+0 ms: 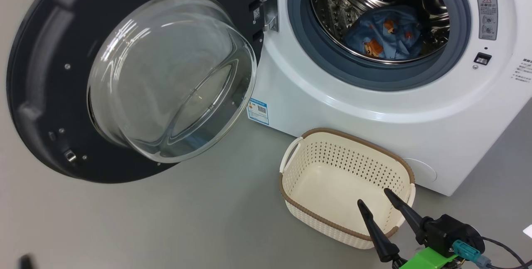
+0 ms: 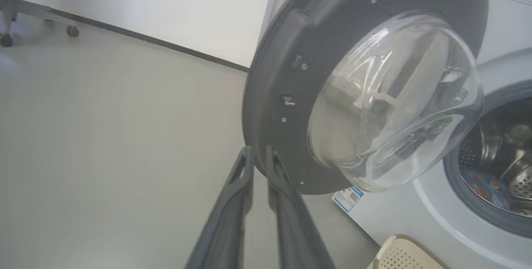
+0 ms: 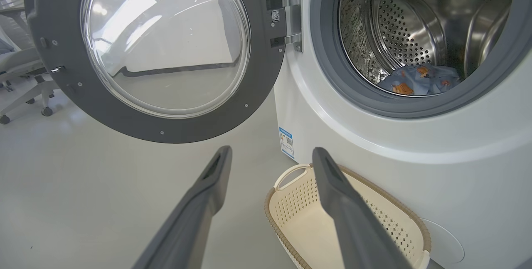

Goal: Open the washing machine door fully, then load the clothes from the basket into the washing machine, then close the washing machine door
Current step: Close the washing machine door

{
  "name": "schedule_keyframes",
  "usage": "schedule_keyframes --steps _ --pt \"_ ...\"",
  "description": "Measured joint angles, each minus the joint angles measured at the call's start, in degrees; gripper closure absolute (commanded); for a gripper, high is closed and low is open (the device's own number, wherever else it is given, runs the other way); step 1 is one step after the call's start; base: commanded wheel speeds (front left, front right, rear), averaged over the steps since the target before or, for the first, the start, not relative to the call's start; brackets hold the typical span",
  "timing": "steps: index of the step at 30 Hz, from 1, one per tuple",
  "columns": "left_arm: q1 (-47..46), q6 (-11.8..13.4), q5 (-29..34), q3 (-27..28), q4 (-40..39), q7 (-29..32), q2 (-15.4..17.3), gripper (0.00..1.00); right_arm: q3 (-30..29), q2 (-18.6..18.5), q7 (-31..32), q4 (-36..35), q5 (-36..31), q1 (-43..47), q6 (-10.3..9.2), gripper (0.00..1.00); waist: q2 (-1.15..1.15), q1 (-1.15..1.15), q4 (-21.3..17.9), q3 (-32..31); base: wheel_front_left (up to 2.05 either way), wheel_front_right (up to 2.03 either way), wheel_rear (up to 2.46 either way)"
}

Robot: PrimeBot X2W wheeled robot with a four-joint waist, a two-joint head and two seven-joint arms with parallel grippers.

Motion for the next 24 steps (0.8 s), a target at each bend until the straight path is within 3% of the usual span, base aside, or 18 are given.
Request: schedule_keyframes --steps 6,10,14,17,24 --pt "-1.7 -5.4 -12.9 14.9 8.6 0.0 -0.2 1.0 -0.7 0.3 0.0 -0.1 0.0 0.2 0.0 0.0 0.0 0.0 -0.4 -0.7 0.0 0.0 0.0" --pt "-5.4 -9.6 -13.2 24.1 14.8 0.0 -0.5 1.0 -1.9 0.6 0.0 -0.3 0.0 0.9 0.0 0.0 0.0 0.0 -0.8 -1.0 0.0 0.0 0.0" --pt "-9.8 -11.4 -12.0 30.9 19.8 -0.1 0.0 1.0 -3.2 1.5 0.0 -0.9 0.0 2.3 0.0 0.0 0.0 0.0 -1.0 -1.2 0.0 0.0 0.0" --pt "-12.7 -11.8 -11.6 34.2 23.9 -0.1 3.1 1.0 -3.6 2.0 0.0 -1.0 -0.1 2.7 0.0 0.0 0.0 0.0 -1.1 -1.3 0.0 0.0 0.0" --pt "-21.3 -10.9 -13.0 37.1 33.7 1.7 13.8 1.0 -4.1 2.4 0.0 -1.2 -0.1 2.7 0.0 0.0 0.0 0.0 -1.2 -1.1 0.0 0.0 0.0"
